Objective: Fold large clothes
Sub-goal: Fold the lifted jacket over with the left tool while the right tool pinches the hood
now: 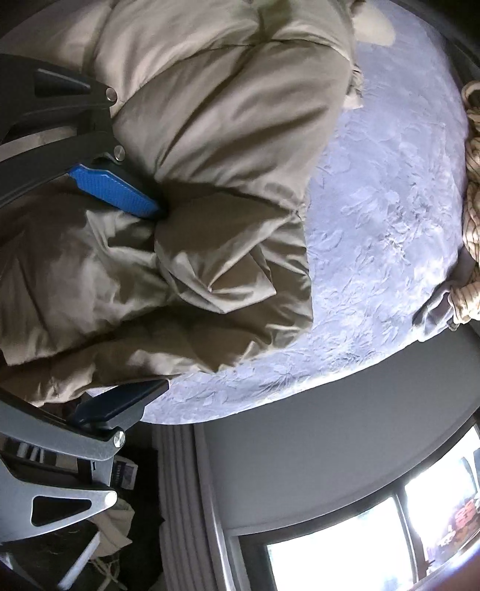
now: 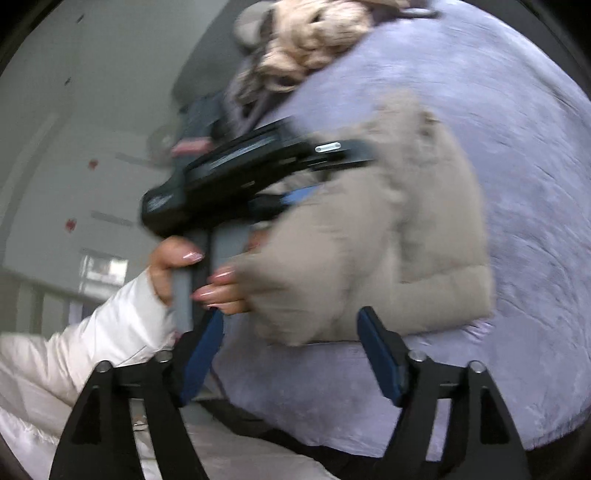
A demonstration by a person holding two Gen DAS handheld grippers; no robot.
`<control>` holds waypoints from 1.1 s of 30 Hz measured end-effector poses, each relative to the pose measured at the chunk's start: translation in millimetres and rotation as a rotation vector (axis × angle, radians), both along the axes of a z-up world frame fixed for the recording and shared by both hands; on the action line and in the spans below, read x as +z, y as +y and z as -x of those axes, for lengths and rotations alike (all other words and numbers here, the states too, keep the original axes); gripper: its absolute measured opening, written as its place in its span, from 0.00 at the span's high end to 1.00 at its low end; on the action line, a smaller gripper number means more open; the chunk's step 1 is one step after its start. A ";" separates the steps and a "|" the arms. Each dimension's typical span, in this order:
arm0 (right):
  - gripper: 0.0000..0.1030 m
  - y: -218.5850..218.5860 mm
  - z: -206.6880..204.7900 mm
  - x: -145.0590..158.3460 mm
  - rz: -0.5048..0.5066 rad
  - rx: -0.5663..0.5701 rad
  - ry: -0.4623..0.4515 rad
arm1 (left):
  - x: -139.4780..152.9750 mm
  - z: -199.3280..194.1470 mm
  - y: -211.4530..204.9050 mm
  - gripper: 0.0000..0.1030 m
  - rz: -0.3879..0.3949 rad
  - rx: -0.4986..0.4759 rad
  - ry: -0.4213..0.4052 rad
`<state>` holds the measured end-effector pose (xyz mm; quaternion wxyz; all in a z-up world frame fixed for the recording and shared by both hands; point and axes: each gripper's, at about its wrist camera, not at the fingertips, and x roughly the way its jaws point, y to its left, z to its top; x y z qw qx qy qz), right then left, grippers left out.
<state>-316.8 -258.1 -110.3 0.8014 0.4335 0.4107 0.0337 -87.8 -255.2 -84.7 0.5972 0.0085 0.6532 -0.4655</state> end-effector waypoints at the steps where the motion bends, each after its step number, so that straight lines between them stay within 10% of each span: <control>1: 0.23 6.2 -9.3 -0.2 0.024 0.006 0.010 | 6.6 -0.8 0.6 0.17 0.006 -0.004 -0.003; 7: 0.23 -3.6 -25.9 -25.6 0.121 -0.162 0.164 | 53.4 -30.0 55.8 0.17 0.079 0.078 -0.190; 12: 0.24 -18.0 -11.4 -38.0 0.087 -0.213 0.200 | 38.3 -74.0 113.0 0.17 -0.041 0.255 -0.305; 14: 0.41 -19.8 -15.2 -42.4 0.060 -0.204 0.194 | 14.7 -90.0 128.5 0.17 -0.100 0.311 -0.307; 16: 0.82 -27.2 -37.3 -46.3 0.044 -0.183 0.202 | -4.1 -99.2 135.2 0.17 -0.133 0.346 -0.296; 18: 0.86 -27.4 -49.8 -42.1 0.111 -0.174 0.213 | -20.7 -101.2 132.8 0.17 -0.142 0.367 -0.288; 26: 0.91 -30.5 -17.8 -38.2 0.405 -0.161 0.327 | -17.7 -51.3 64.8 0.17 -0.126 0.190 -0.402; 33: 0.91 -59.2 16.8 -103.8 0.300 -0.183 0.480 | -13.0 -18.8 30.7 0.17 -0.132 0.119 -0.470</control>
